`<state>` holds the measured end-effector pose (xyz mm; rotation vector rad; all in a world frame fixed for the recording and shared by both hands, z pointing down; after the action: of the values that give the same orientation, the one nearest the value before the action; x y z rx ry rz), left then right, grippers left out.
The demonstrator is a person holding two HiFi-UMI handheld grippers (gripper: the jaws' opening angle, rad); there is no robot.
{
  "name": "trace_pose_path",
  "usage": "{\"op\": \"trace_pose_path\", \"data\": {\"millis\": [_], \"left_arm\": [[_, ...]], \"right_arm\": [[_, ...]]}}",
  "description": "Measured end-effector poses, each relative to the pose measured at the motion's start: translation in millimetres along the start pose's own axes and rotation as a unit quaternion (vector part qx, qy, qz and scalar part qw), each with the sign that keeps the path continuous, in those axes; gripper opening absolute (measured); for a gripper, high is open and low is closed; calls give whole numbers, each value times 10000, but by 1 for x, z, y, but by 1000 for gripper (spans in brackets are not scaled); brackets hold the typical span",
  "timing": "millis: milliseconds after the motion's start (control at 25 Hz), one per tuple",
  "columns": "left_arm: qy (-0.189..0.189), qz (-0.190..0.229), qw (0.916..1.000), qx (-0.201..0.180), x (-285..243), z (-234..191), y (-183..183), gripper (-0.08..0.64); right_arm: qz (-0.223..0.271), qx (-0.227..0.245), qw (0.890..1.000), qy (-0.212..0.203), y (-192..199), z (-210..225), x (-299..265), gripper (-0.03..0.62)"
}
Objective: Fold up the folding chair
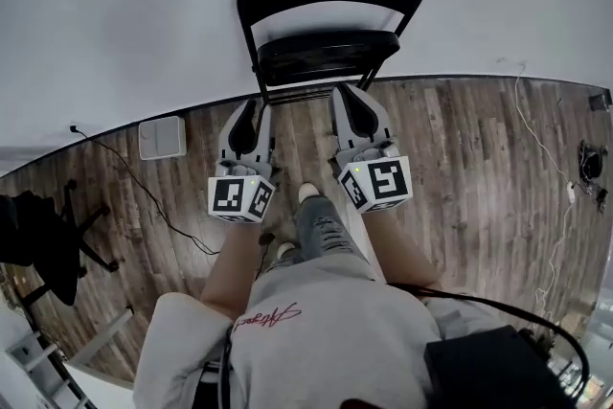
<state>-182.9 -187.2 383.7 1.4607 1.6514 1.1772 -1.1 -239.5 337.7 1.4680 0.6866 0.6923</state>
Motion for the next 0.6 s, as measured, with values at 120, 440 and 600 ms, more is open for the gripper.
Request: {"op": "trace_pose_path", "data": {"millis": [120, 440, 600], "left_arm": [[207, 11, 9995, -223, 41, 40, -26, 79], [969, -83, 9939, -525, 126, 113, -63, 22], [1261, -153, 9907, -483, 150, 135, -58, 17]], "right_arm": [[162, 126, 9998, 62, -27, -38, 48, 28], [373, 313, 9988, 44, -60, -112, 152, 18], [368, 407, 9985, 13, -65, -121, 183, 18]]}}
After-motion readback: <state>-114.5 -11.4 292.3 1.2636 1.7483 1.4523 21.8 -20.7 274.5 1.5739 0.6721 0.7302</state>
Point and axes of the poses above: the fingertips, and each gripper's own axes: x backward along the fingers, z to its right, y out of its underside, the point moved 7 cm from there along x, backward along the fingers, and after that the axes turned 6 degrees about x, right-handed, at the moved point
